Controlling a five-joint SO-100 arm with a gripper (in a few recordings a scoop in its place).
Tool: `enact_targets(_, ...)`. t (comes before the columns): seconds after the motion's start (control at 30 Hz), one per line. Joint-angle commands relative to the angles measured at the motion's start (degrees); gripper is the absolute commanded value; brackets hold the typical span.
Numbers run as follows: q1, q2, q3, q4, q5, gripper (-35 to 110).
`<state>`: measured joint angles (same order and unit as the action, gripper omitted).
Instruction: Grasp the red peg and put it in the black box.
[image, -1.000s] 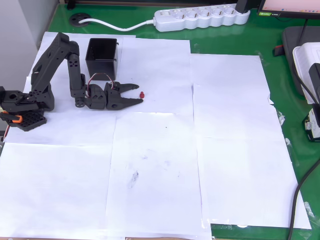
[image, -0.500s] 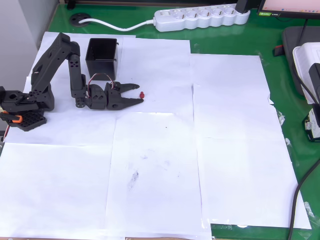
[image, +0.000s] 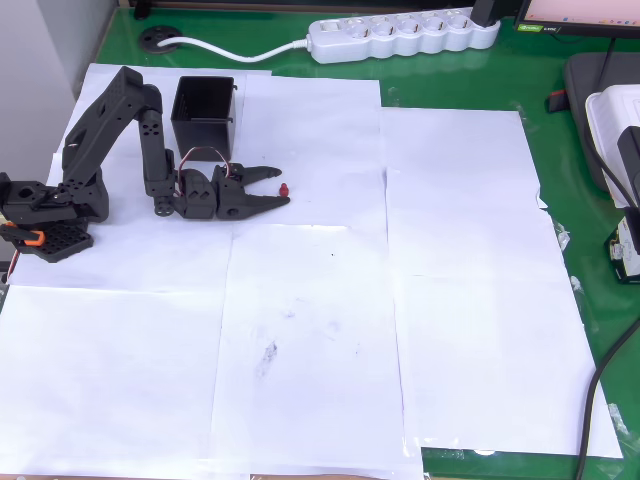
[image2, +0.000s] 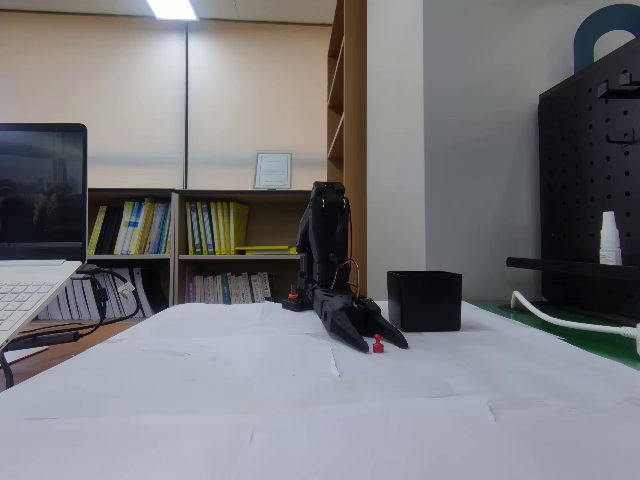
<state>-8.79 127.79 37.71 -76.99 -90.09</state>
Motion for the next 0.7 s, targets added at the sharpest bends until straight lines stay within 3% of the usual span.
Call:
enact_targets(0.0, -0.97, 1.14, 0.18, -0.44, -0.35, 17)
enact_targets(0.1, -0.97, 1.14, 0.18, -0.62, 0.35, 0)
enact_targets(0.67, -0.7, 0.44, 1.58, 0.7, 0.18, 0)
